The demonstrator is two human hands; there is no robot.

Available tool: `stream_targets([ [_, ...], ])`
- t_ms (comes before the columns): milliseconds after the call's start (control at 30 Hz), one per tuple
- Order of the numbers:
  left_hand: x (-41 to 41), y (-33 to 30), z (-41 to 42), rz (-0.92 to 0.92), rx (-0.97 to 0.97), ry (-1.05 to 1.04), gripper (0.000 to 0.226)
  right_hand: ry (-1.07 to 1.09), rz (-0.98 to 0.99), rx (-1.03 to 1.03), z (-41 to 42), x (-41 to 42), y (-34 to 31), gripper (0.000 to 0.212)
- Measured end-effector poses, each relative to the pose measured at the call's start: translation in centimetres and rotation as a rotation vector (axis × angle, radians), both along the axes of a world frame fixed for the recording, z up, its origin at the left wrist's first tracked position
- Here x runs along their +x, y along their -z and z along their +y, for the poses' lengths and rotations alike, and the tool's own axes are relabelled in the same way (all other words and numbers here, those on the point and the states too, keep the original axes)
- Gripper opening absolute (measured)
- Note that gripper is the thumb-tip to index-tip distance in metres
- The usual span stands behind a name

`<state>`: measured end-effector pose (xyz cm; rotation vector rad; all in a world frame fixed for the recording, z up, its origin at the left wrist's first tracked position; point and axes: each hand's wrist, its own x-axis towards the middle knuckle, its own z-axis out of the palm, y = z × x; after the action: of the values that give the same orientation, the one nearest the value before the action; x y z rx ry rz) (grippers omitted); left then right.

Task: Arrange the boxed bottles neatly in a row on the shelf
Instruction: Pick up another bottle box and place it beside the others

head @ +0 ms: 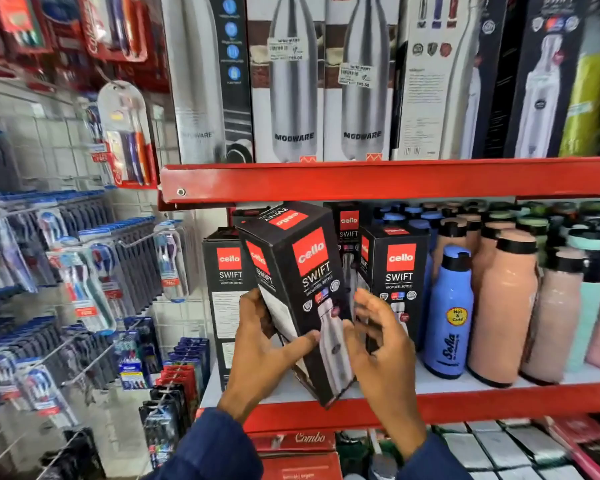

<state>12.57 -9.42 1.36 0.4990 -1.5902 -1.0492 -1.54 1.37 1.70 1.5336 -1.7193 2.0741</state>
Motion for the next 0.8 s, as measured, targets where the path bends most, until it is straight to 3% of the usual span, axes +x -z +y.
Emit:
stream_targets([
  [133,1.1,-0.4,0.1,-0.019,-0.003,0.128,0.095,-0.179,0.004,0.099,0.1,-0.9,0.2,0.051],
  [267,1.5,-0.7,0.3,-0.135,-0.094,0.153,0.091,-0.16,0.005,0.068,0.4,-0.5,0.6,0.051],
  [500,-0.1,1.6,-0.6,-0.232,-0.125,0.017,0.07,-0.14,-0.053,-0.022,-1.4,-0.9,2.7,0.045],
  [800,-2.7,3.5,-2.2,-0.316,-0.066,-0.109,0.069,-0.01,0.041,0.134,-3.8,-1.8,4.2,0.044],
])
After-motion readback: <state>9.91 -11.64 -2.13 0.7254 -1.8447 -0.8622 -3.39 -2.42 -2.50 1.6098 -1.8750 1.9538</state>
